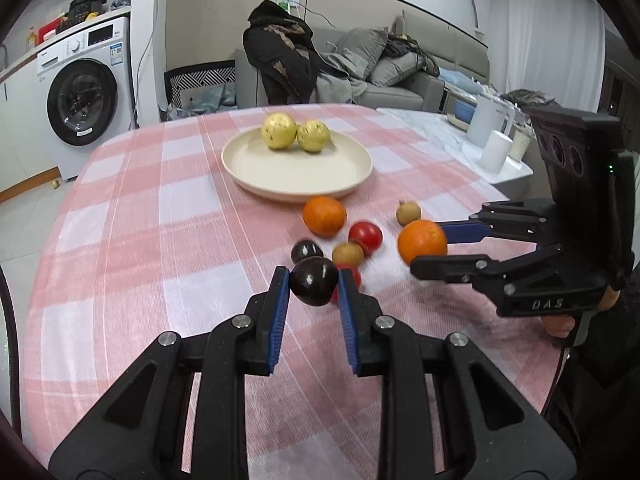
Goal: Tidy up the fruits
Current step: 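Grasp the orange with the right tool while the left tool lifts the plum, then carry the plum and orange onto the cream plate and open both tools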
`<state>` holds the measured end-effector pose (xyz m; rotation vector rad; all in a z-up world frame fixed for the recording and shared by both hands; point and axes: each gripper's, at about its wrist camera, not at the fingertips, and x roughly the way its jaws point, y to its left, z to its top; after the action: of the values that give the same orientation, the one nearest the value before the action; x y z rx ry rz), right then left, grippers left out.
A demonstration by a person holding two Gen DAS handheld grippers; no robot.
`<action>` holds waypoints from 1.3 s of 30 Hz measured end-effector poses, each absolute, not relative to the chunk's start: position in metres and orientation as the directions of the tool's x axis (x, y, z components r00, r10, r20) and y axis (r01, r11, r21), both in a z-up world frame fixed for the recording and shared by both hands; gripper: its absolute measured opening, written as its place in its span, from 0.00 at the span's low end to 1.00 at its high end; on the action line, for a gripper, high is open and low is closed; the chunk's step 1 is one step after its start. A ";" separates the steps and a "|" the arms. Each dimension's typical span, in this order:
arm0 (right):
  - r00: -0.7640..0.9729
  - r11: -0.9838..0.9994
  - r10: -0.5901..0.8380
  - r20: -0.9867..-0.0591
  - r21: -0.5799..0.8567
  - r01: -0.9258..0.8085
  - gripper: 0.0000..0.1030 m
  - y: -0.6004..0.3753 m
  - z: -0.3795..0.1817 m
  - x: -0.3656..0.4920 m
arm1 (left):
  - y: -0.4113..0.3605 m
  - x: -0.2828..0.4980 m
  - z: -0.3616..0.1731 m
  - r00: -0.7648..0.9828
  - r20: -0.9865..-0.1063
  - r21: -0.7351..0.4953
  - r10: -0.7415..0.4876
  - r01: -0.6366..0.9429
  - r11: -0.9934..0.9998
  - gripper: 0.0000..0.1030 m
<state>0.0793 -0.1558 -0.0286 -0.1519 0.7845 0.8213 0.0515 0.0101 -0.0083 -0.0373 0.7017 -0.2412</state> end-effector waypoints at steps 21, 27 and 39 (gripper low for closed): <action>0.516 0.766 0.567 -0.642 0.181 -0.617 0.40 -0.174 0.003 0.131 | -0.002 0.098 0.027 0.801 -0.564 -0.083 -0.198 0.184 0.979 0.21; 0.524 0.773 0.565 -0.637 0.187 -0.606 0.40 -0.172 0.006 0.142 | -0.002 0.113 0.032 0.813 -0.553 -0.076 -0.182 0.169 0.983 0.21; 0.536 0.785 0.554 -0.637 0.185 -0.591 0.40 -0.157 0.008 0.162 | -0.004 0.152 0.024 0.809 -0.565 -0.078 -0.164 0.145 0.986 0.21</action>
<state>0.1624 -0.1568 0.0078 -0.0552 0.7386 0.6820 0.1517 -0.0041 0.0235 -0.0319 0.6071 -0.1652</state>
